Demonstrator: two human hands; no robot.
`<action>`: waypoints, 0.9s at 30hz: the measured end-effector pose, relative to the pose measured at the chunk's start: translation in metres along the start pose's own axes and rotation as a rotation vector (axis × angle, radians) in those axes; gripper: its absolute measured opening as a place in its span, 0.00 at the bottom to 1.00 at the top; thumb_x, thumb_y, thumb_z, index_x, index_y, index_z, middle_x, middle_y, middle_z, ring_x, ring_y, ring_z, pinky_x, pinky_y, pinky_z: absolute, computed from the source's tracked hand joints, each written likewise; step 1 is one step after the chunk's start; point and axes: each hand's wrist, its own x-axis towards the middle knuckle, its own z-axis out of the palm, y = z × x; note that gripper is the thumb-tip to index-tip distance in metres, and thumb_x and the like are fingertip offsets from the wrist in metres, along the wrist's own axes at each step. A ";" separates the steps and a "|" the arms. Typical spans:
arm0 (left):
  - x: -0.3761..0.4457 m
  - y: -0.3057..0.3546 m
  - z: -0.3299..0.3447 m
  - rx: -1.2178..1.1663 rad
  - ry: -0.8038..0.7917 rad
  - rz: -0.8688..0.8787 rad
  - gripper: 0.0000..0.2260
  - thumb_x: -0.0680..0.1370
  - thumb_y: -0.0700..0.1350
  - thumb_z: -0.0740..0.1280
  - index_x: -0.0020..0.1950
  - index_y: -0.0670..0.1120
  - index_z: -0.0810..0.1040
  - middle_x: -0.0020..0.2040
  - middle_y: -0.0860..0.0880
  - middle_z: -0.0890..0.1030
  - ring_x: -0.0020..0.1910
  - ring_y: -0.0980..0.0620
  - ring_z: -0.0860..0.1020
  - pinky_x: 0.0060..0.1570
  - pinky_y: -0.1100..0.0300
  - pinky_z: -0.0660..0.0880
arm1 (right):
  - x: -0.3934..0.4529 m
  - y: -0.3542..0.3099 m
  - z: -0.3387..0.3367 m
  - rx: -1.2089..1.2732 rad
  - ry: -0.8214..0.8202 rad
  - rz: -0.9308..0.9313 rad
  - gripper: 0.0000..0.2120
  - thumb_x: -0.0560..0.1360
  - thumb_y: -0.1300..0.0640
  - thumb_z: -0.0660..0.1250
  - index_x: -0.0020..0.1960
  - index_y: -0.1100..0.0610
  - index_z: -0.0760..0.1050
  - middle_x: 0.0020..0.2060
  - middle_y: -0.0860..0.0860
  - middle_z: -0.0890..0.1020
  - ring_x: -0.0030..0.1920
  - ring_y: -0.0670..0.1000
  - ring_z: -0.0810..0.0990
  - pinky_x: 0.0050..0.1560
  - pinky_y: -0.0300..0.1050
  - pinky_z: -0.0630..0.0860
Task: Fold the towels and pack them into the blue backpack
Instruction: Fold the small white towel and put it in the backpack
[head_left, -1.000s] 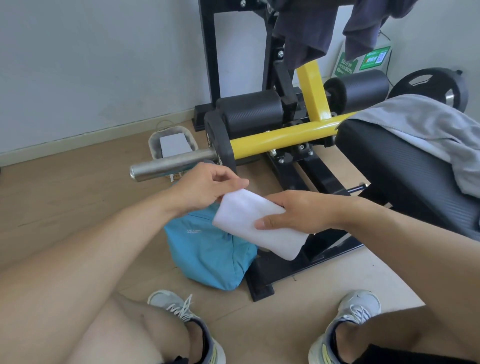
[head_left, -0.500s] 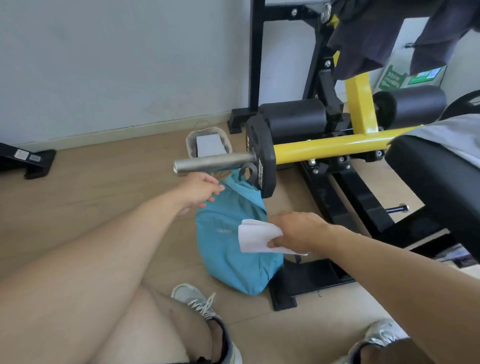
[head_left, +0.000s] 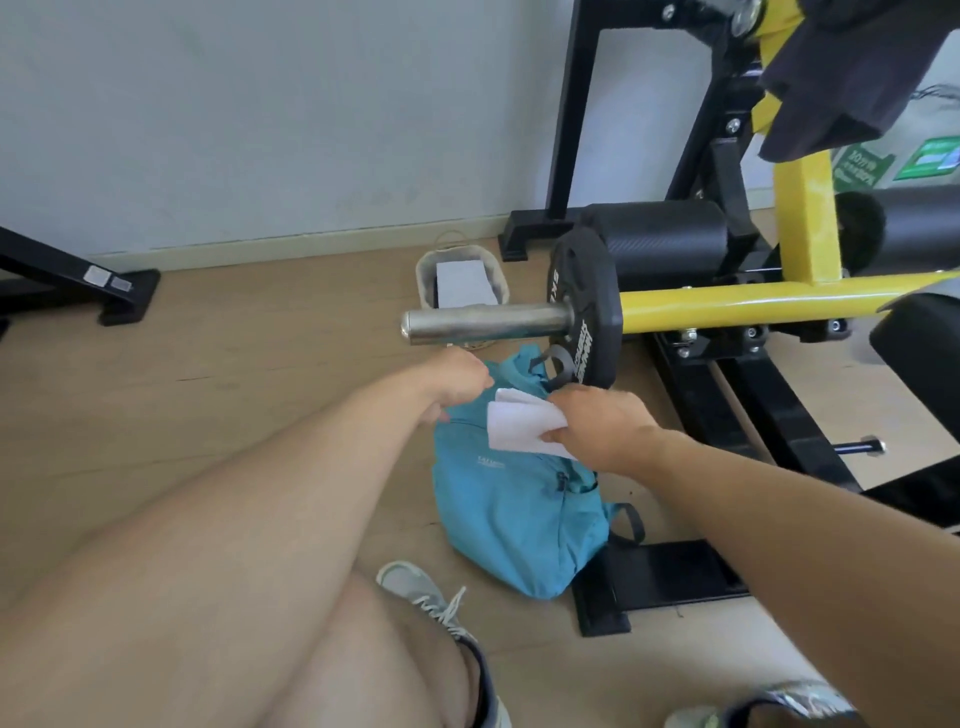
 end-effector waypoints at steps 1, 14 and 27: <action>-0.001 -0.001 -0.003 -0.019 0.002 -0.037 0.06 0.84 0.39 0.59 0.55 0.42 0.76 0.53 0.44 0.75 0.51 0.45 0.75 0.54 0.51 0.74 | -0.007 0.003 -0.007 0.013 0.021 -0.045 0.13 0.79 0.43 0.65 0.58 0.49 0.74 0.55 0.46 0.79 0.55 0.54 0.80 0.50 0.49 0.73; -0.017 -0.026 -0.004 -0.127 -0.199 -0.368 0.09 0.86 0.37 0.59 0.57 0.32 0.75 0.52 0.40 0.77 0.59 0.37 0.80 0.63 0.43 0.76 | -0.104 0.009 -0.054 0.240 0.124 -0.534 0.07 0.78 0.48 0.69 0.55 0.43 0.76 0.47 0.37 0.77 0.48 0.39 0.74 0.49 0.42 0.71; -0.025 0.022 -0.006 -0.260 0.259 0.110 0.10 0.86 0.40 0.56 0.51 0.38 0.74 0.48 0.38 0.81 0.38 0.47 0.79 0.29 0.56 0.81 | -0.095 0.054 -0.082 0.491 0.060 0.285 0.10 0.78 0.46 0.70 0.51 0.52 0.77 0.43 0.49 0.81 0.41 0.46 0.78 0.40 0.43 0.72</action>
